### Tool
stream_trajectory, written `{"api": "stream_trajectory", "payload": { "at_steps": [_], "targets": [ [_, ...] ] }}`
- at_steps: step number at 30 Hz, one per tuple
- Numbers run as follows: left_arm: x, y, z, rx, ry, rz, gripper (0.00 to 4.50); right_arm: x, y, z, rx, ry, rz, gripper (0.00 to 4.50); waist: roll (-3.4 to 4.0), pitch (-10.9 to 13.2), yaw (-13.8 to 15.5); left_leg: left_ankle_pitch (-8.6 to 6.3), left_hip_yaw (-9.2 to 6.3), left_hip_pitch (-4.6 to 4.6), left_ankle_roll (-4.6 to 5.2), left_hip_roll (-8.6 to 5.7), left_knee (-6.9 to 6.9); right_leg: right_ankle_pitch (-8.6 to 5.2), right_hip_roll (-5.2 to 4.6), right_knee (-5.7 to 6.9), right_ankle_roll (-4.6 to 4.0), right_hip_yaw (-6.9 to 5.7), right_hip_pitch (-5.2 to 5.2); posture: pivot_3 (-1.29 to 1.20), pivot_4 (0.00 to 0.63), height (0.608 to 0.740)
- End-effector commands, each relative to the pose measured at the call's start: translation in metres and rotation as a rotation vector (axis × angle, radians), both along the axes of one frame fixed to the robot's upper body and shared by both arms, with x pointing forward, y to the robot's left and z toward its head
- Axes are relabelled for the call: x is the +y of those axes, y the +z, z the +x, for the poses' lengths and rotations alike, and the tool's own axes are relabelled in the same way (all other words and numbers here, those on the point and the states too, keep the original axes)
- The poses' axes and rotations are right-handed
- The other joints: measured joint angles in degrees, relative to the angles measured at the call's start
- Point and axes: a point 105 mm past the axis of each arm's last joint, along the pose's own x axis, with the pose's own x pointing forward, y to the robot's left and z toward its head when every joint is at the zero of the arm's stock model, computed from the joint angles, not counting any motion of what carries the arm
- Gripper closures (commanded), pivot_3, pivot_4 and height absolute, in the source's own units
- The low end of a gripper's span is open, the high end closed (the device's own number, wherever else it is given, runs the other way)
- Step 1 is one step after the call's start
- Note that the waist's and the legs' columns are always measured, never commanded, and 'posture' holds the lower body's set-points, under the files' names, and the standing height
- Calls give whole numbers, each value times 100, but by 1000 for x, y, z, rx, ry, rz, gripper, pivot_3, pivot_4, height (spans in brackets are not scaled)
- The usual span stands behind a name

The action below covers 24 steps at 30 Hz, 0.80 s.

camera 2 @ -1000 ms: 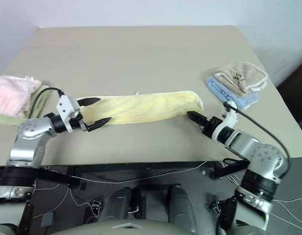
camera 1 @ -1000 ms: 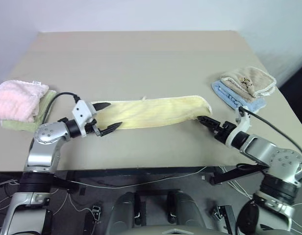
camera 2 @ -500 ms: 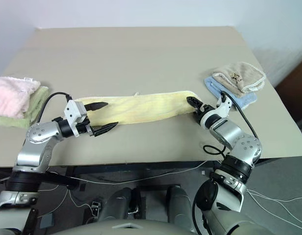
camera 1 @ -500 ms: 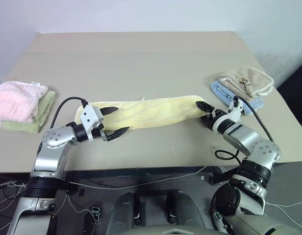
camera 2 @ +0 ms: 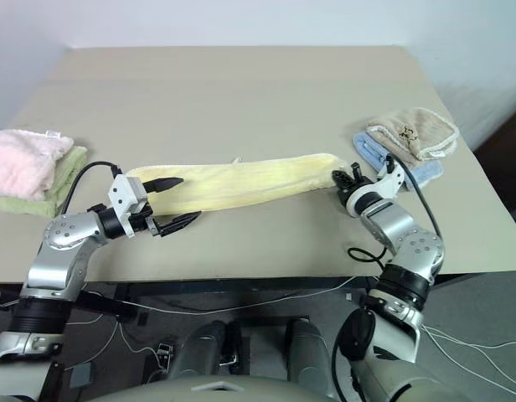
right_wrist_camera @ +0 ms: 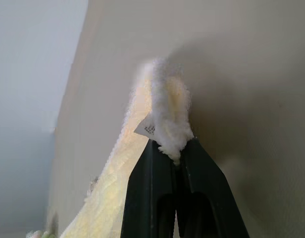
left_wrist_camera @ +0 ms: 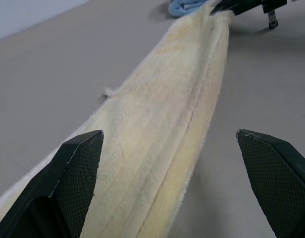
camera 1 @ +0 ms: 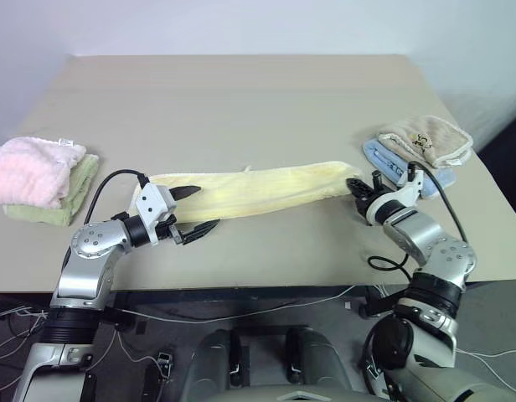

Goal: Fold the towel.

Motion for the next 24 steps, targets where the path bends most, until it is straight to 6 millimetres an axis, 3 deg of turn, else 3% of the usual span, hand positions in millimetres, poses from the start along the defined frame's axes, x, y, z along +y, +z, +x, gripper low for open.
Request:
{"api": "stream_trajectory", "payload": {
  "at_steps": [1,4,6,8,10,14,18,24],
  "targets": [
    [1,10,-2,-40,0,-17,0,-20,31,0,-112,-15,-134,4483,1,0,-16,-1,1,0,1,0,0,0,0,-1,0,1,0,0,150,740],
    [1,9,-3,-39,4,-18,0,-17,52,1,-186,46,-289,4483,5,0,-52,-2,1,1,3,4,-2,-1,4,-1,1,1,-2,0,150,740],
    [1,9,-3,-39,6,-18,0,-15,56,1,-206,67,-330,4483,6,0,-60,-2,2,2,3,8,-4,-1,8,-1,1,2,-4,0,150,740],
    [1,8,-3,-39,12,-19,0,16,71,1,-293,214,-562,4483,15,5,-56,-2,2,1,3,11,-5,-1,12,-1,1,2,-5,0,150,740],
    [1,7,-4,-40,16,-21,0,50,73,-3,-370,376,-776,4483,24,9,-55,-2,7,-2,4,8,-5,-1,7,1,2,8,-13,0,150,740],
    [0,7,-4,-43,23,-27,0,101,56,-15,-486,626,-1056,4483,20,7,-41,-2,4,-2,4,12,-6,-2,12,0,2,5,-13,0,150,740],
    [-3,6,-5,-42,25,-32,0,141,31,-17,-525,781,-1138,4483,18,8,-7,-3,4,-4,5,7,-2,-2,4,0,3,2,-11,0,150,740],
    [-5,5,-12,-37,41,-51,0,165,4,-14,-523,848,-1179,4483,18,8,-15,11,4,-6,-19,8,0,-2,4,0,2,-1,-12,0,150,740]
  ]
}}
